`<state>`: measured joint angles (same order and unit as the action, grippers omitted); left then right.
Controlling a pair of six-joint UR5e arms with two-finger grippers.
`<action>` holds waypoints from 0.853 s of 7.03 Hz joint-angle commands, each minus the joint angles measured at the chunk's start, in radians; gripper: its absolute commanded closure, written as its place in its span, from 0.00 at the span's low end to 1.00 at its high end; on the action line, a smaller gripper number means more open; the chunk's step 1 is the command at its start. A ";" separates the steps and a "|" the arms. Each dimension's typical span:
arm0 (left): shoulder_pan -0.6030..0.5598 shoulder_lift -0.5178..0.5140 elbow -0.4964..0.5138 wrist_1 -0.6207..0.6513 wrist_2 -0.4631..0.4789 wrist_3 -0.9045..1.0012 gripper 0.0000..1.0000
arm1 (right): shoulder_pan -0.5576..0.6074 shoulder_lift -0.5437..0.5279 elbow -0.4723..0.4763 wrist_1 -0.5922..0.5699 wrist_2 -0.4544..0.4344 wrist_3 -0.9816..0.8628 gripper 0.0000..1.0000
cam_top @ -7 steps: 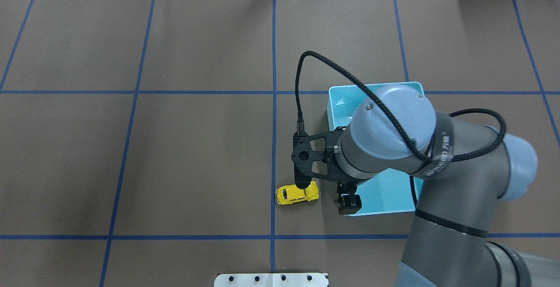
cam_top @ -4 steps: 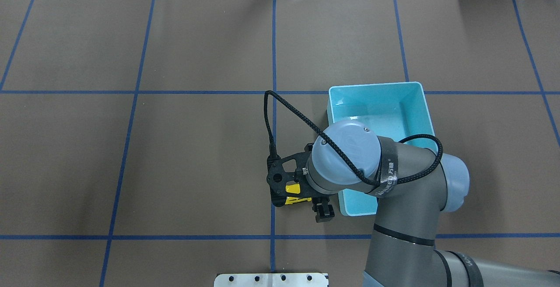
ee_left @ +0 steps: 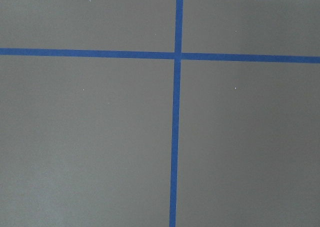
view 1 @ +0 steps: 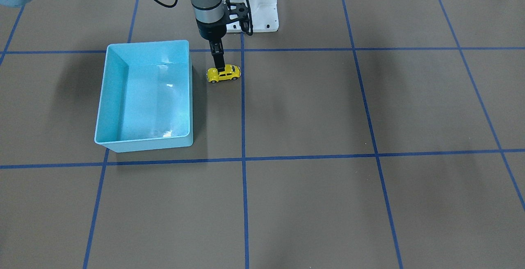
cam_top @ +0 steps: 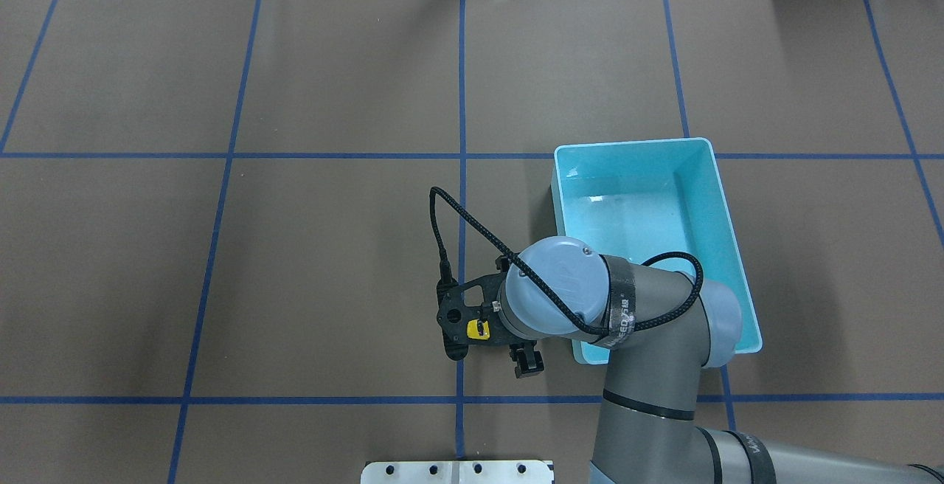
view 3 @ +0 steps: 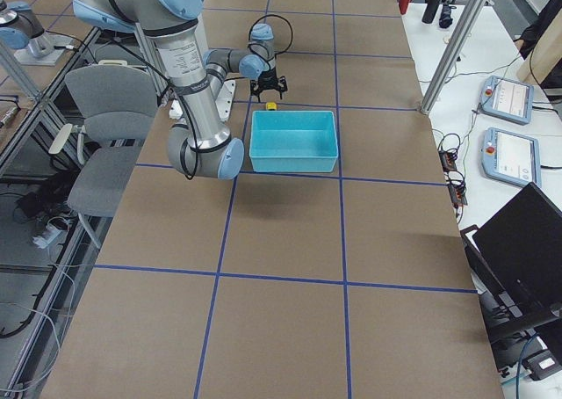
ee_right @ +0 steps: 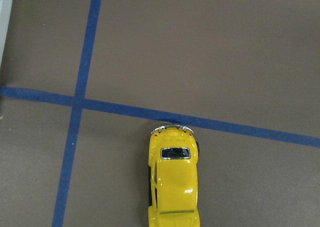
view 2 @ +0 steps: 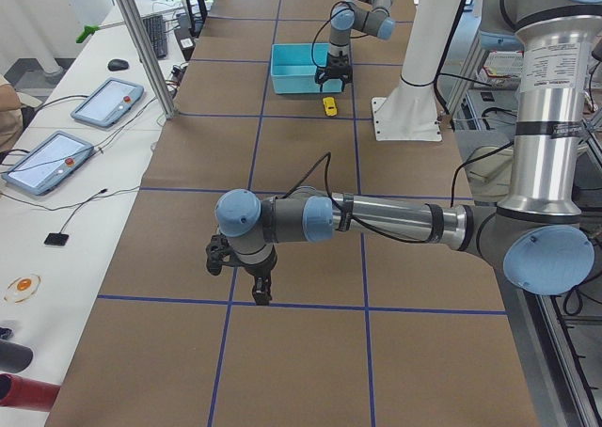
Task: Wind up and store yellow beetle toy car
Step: 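Close the right gripper on the yellow car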
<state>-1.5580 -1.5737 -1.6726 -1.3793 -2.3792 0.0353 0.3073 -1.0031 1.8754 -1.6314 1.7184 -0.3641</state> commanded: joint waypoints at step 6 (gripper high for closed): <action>0.000 0.003 0.005 -0.015 0.001 0.000 0.00 | 0.003 0.024 -0.110 0.076 -0.003 0.050 0.00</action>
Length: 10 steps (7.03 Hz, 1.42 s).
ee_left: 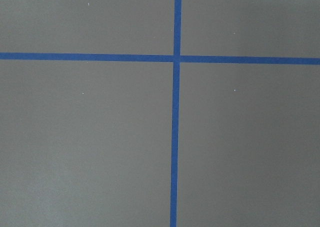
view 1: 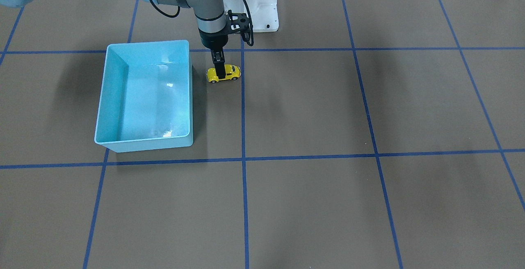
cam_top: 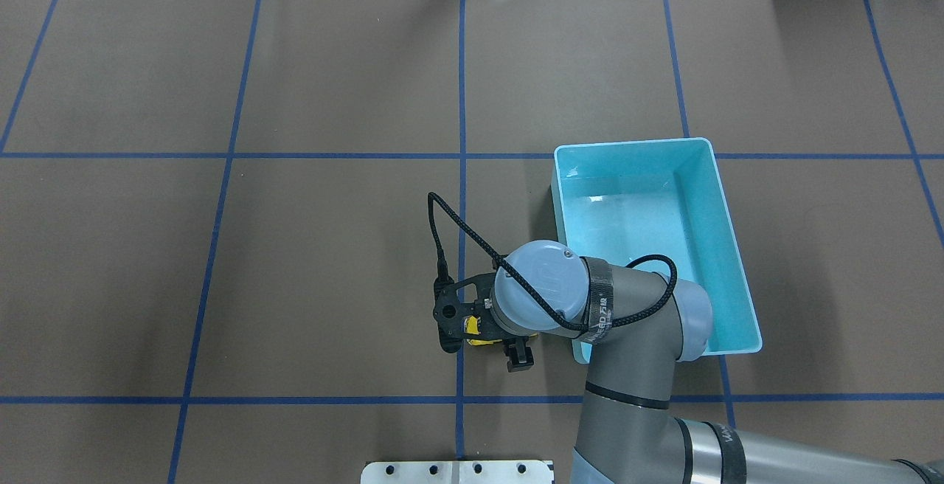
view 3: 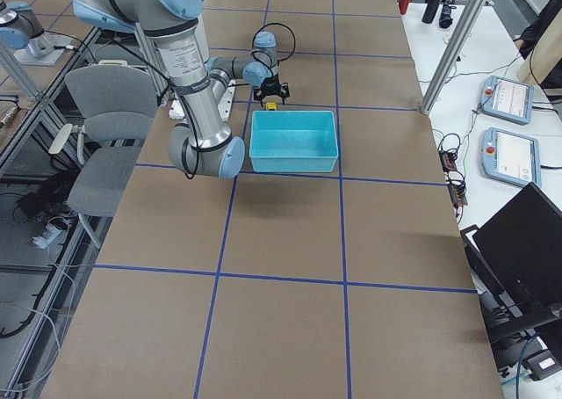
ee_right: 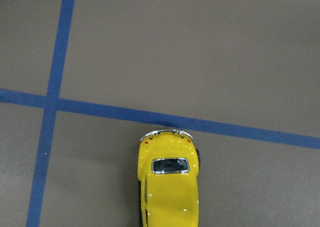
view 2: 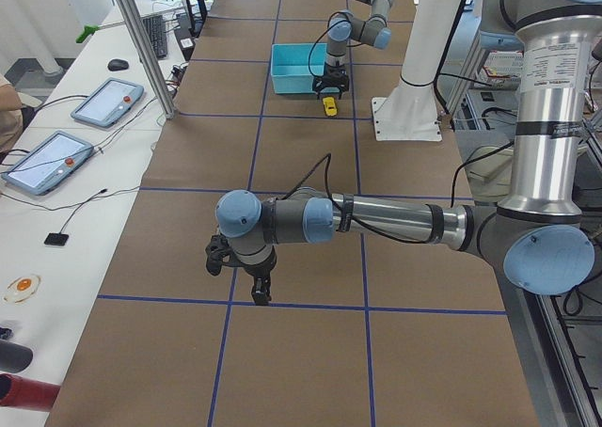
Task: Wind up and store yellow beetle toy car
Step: 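Close the right gripper on the yellow car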
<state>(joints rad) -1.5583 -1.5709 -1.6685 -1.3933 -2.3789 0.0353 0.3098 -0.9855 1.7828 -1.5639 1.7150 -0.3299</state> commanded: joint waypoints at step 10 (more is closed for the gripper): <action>0.000 0.005 0.009 -0.003 0.001 0.000 0.00 | -0.009 0.089 0.006 0.015 0.000 0.058 1.00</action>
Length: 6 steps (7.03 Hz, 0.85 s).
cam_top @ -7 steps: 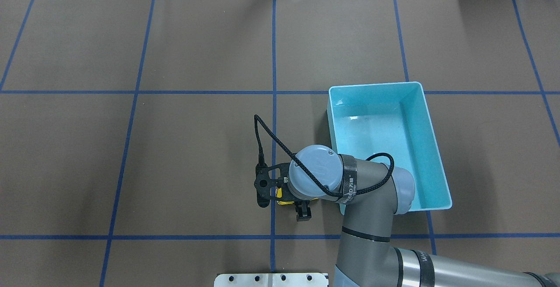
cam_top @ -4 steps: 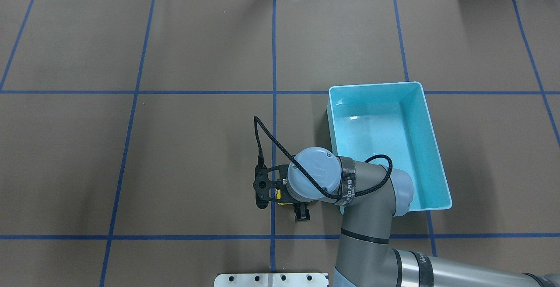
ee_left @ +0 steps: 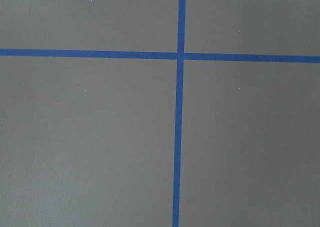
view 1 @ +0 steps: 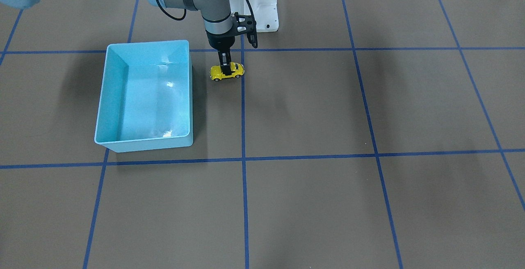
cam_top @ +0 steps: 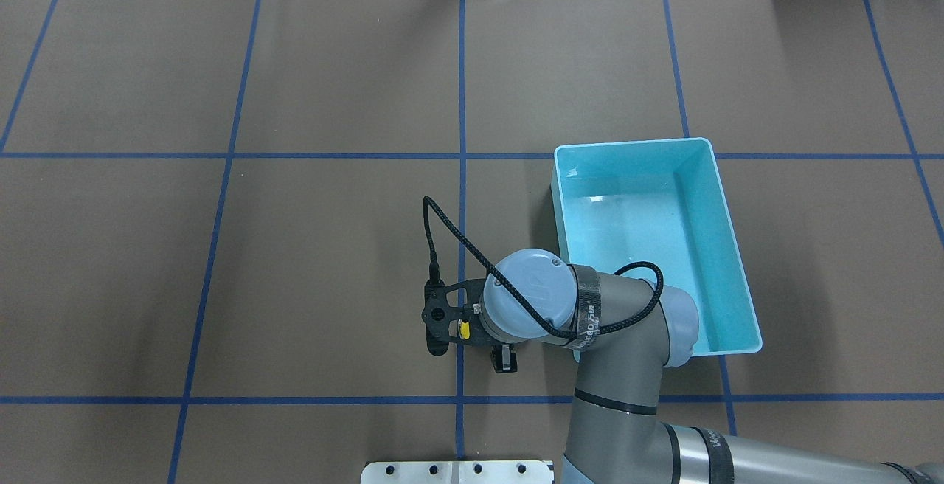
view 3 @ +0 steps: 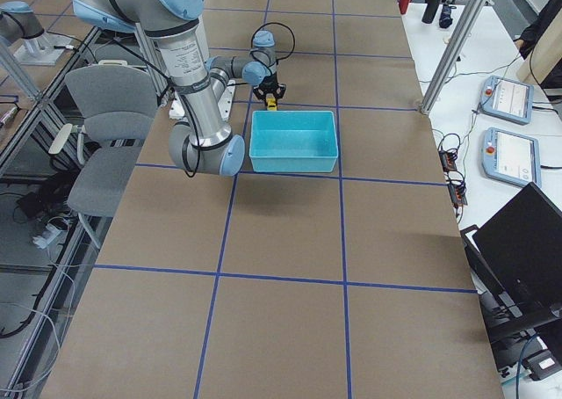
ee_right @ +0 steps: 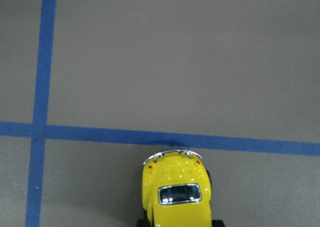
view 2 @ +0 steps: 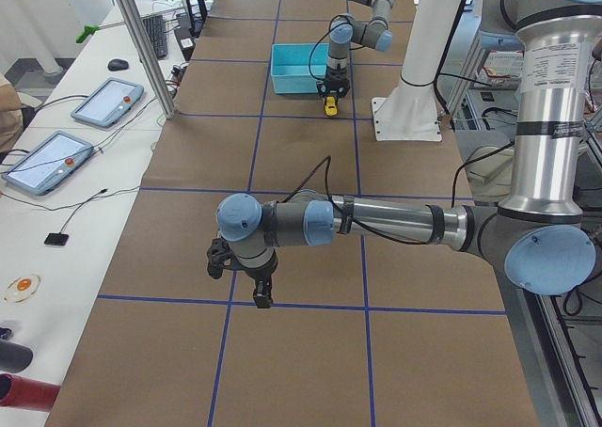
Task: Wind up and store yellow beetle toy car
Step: 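Close the right gripper on the yellow car, then lift the car with the right gripper and carry it over the bin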
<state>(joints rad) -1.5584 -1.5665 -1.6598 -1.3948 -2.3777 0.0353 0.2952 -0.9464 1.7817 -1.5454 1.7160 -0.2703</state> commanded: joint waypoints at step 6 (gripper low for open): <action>0.000 0.008 0.003 -0.049 -0.002 -0.002 0.00 | 0.430 -0.067 0.310 -0.268 0.240 -0.312 1.00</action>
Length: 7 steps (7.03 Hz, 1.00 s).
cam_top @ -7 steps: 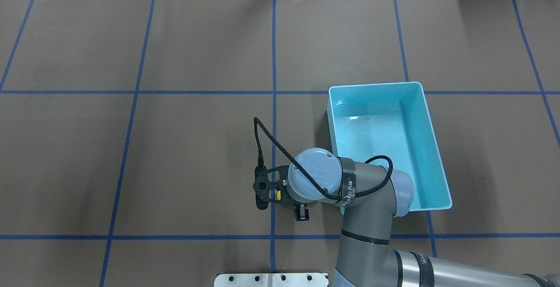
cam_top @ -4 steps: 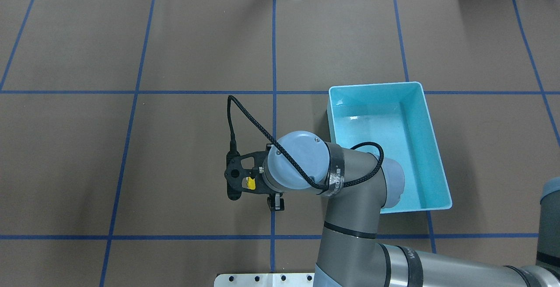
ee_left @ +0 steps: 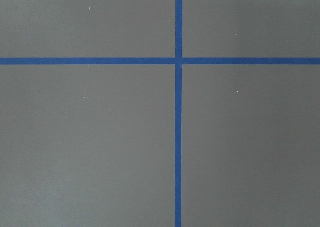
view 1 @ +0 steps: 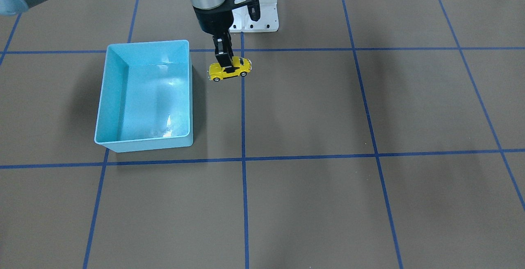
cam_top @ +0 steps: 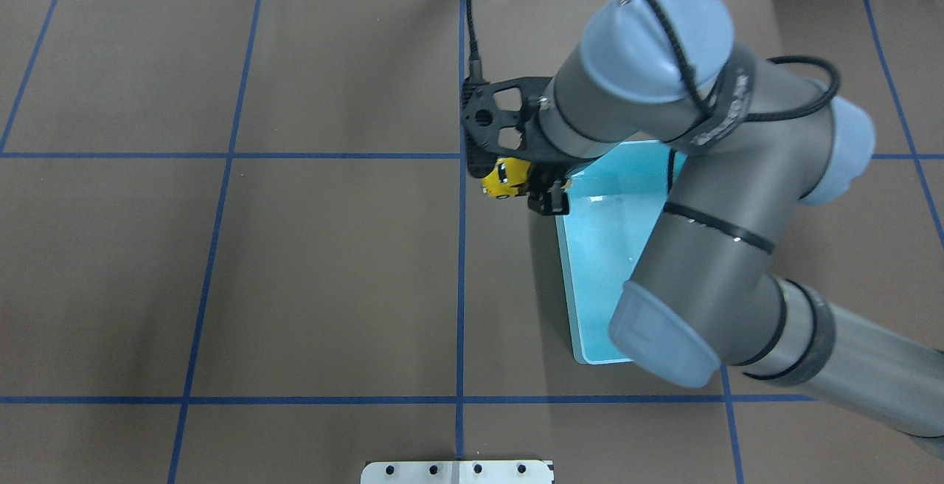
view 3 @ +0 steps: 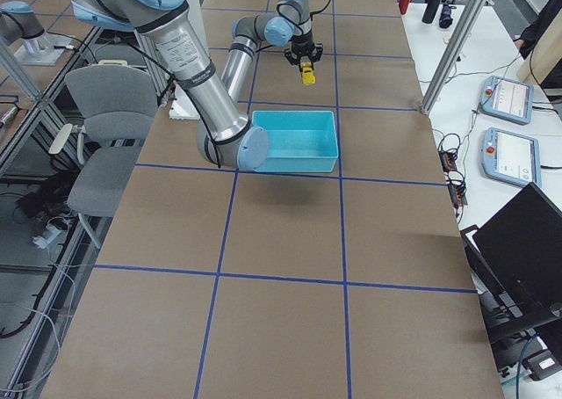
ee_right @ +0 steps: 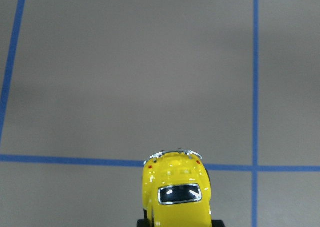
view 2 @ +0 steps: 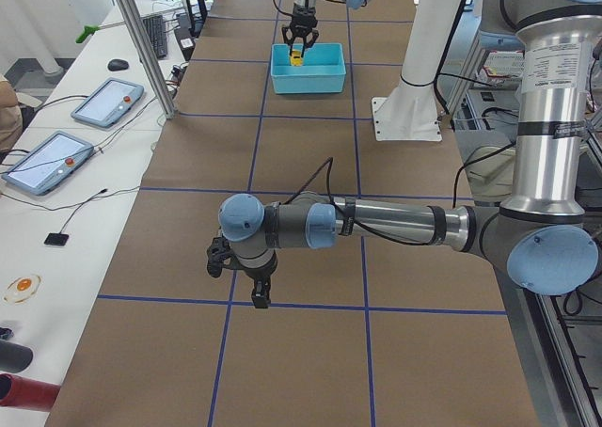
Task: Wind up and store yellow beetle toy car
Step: 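Lift the car with the right gripper and carry it over the bin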
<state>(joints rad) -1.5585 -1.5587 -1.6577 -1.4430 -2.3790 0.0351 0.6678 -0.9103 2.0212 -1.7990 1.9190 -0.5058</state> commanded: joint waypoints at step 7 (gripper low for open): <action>0.002 -0.001 0.007 -0.004 0.000 0.000 0.00 | -0.051 -0.341 -0.128 0.328 0.023 -0.063 1.00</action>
<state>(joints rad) -1.5576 -1.5595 -1.6507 -1.4463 -2.3792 0.0347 0.6647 -1.2510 1.9506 -1.5220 1.9476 -0.5794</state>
